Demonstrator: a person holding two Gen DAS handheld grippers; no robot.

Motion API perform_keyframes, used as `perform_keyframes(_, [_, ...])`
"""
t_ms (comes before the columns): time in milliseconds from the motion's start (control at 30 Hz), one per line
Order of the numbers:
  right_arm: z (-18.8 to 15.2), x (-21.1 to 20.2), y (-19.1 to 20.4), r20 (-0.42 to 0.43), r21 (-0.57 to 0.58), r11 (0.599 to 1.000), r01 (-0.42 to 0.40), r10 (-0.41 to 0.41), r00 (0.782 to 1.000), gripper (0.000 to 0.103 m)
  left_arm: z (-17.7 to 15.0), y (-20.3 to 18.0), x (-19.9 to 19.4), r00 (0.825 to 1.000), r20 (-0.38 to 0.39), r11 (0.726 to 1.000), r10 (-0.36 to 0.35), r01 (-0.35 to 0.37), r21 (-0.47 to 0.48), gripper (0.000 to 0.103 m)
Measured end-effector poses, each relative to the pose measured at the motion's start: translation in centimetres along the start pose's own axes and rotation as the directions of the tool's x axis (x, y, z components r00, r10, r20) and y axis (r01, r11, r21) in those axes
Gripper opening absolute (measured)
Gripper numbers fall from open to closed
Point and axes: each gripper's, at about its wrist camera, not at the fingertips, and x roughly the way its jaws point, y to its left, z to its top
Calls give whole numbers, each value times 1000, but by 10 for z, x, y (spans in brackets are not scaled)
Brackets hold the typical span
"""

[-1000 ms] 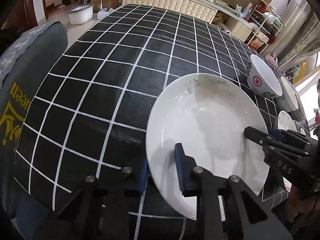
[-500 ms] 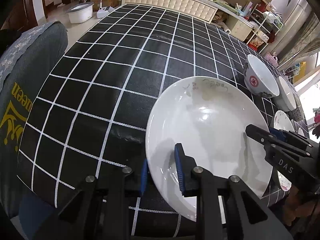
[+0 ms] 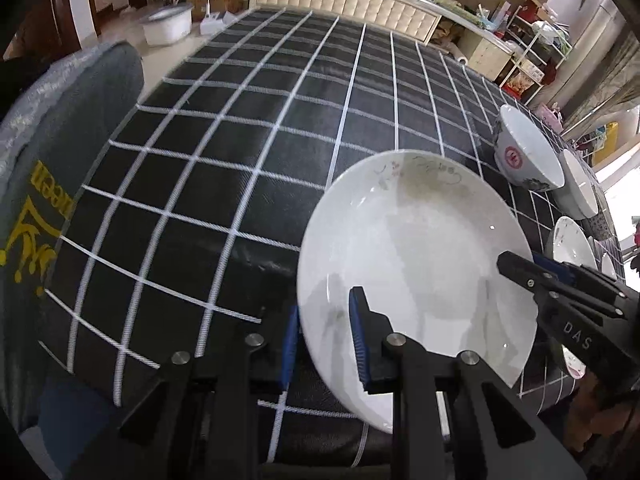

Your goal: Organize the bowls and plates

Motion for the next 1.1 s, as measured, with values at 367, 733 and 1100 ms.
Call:
perform_keyframes(367, [-28,-38,-47,50,83,996,8,-12,999,32,-4,-45,-43,995,96,995,16,-25,99,22])
perform_keyframes(733, [-67,-65,-116,65,182,981,62,-75,995,32,-33,-139,-35,994,45,961,-98,83,265,22])
perform_keyframes(1100, [-84,-76,-170,57,303,949,85,-107,993,32,-28,-193,-6,984,-48,936,-169,175,305,22])
